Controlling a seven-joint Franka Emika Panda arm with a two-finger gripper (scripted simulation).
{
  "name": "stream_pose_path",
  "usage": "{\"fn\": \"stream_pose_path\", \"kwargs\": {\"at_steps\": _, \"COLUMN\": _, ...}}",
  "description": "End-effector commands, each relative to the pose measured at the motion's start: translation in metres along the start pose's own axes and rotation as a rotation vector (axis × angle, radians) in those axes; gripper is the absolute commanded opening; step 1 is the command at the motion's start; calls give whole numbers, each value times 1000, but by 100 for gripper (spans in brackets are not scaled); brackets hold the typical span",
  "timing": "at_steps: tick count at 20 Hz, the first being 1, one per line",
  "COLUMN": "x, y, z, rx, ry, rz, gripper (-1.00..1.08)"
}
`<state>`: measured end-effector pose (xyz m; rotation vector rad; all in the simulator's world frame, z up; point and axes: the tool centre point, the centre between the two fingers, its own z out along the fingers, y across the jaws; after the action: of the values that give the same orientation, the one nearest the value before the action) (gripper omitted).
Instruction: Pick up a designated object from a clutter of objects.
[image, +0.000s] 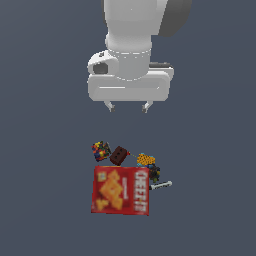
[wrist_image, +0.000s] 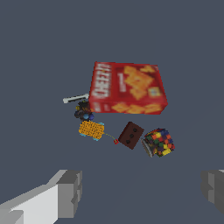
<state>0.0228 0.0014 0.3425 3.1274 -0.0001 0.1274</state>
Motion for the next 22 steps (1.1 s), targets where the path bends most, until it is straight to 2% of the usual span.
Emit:
{"fn": "stream_pose_path", "kwargs": {"at_steps": 1, "x": 0, "y": 0, "z": 0, "rx": 0, "ry": 0, "rz": 0, "gripper": 100}}
{"fn": "stream_pose_path", "kwargs": {"at_steps": 11, "x": 7, "y": 10, "z": 0, "rx": 5, "ry": 0, "rz": -8, "gripper": 100}}
{"fn": "stream_pose_path", "kwargs": {"at_steps": 22, "x": 13, "y": 4, "z": 13, "rx": 5, "ry": -5, "rz": 12, "gripper": 100}}
